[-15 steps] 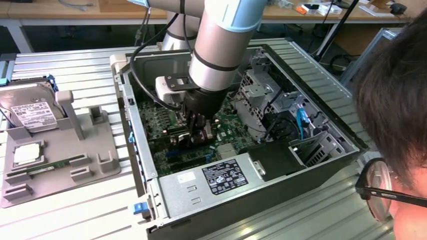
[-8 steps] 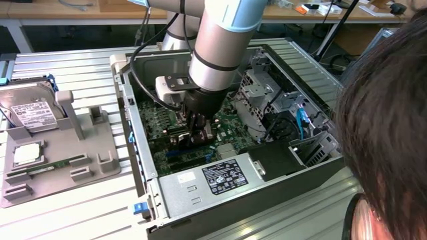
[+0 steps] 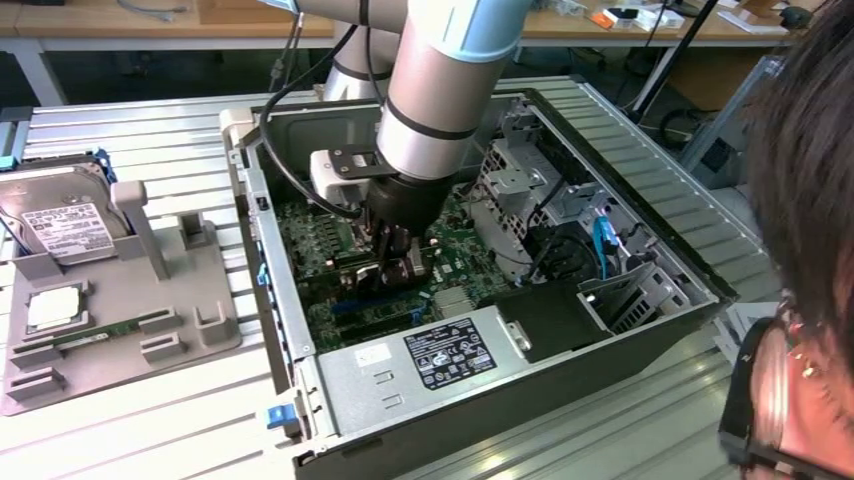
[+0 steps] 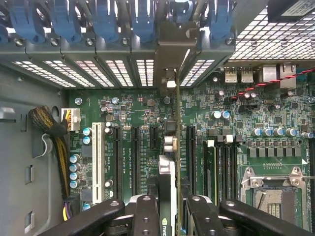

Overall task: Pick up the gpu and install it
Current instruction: 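Insert the gpu into the slot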

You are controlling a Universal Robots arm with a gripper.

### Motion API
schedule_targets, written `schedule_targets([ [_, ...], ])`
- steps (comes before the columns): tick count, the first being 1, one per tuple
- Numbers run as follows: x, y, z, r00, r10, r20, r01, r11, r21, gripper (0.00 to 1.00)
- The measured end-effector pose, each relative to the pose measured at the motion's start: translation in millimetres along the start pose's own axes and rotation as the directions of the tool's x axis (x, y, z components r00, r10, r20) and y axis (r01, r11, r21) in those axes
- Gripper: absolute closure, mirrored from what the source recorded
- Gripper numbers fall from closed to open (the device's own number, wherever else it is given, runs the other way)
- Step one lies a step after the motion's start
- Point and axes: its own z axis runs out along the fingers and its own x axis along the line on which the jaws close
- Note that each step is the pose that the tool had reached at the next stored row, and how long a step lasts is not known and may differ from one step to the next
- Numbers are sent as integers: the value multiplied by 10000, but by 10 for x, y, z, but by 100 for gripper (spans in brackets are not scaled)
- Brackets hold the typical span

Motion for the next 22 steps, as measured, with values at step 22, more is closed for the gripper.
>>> schedule_targets([
  [22, -11, 61, 18, 9999, -11, 105, 11, 10000, -1, 73],
])
